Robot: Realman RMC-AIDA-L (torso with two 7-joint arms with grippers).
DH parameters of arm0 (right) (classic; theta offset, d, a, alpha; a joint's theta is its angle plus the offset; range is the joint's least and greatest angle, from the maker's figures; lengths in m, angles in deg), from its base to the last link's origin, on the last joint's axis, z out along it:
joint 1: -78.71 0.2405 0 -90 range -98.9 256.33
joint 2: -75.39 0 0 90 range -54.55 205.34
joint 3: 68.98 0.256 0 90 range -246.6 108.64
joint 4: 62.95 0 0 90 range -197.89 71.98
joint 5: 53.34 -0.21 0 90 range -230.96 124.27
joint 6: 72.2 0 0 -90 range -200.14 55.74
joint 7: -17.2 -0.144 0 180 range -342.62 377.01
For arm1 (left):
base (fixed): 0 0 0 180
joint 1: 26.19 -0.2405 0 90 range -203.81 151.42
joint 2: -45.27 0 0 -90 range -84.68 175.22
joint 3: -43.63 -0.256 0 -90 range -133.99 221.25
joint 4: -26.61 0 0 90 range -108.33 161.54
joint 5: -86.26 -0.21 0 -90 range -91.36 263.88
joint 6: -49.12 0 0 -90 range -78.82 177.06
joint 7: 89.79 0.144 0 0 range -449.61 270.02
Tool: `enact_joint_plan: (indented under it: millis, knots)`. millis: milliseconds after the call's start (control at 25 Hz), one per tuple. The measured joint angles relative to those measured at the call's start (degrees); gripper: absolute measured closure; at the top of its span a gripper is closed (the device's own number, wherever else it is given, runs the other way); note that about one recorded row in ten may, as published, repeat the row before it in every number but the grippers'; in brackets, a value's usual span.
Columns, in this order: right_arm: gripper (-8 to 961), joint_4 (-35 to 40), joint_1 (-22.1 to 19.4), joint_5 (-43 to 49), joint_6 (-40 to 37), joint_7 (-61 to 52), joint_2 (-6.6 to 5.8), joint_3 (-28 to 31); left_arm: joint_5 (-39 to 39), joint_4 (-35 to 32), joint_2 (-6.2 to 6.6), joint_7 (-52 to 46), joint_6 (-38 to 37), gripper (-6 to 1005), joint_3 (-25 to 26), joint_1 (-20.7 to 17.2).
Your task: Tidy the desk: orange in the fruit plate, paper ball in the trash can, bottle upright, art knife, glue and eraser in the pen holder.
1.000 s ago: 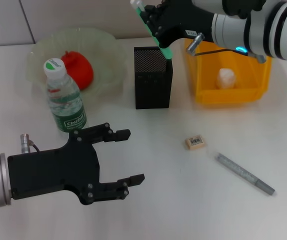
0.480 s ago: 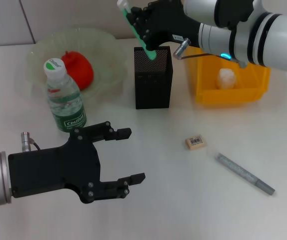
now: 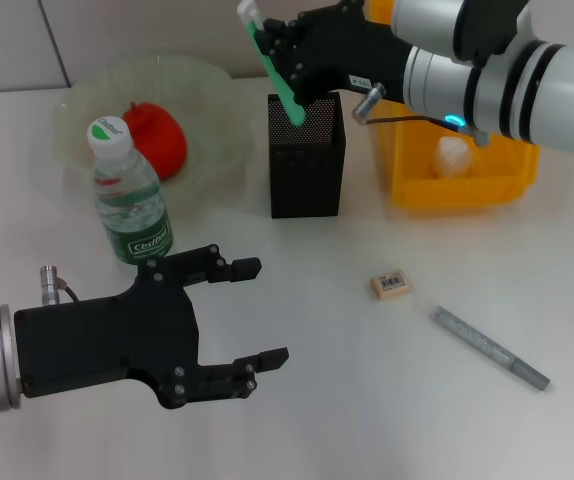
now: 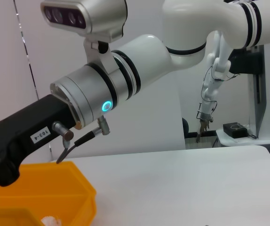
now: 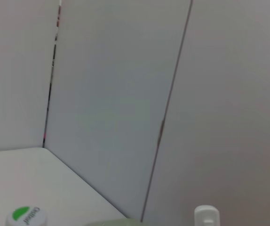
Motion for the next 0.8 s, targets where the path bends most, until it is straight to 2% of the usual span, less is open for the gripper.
enact_joint_plan:
  millis: [400, 800]
  knots:
    - [861, -3.7, -0.3, 0.2, 0.2, 0.2, -0.05, 2.6, -0.3, 0.0, 0.03, 0.0, 0.0, 214, 0.0, 0.2]
    - [856, -6.2, 0.0, -0.1, 1.4, 0.2, 0.08, 2.7, -0.1, 0.0, -0.06, 0.0, 0.1, 214, 0.0, 0.2]
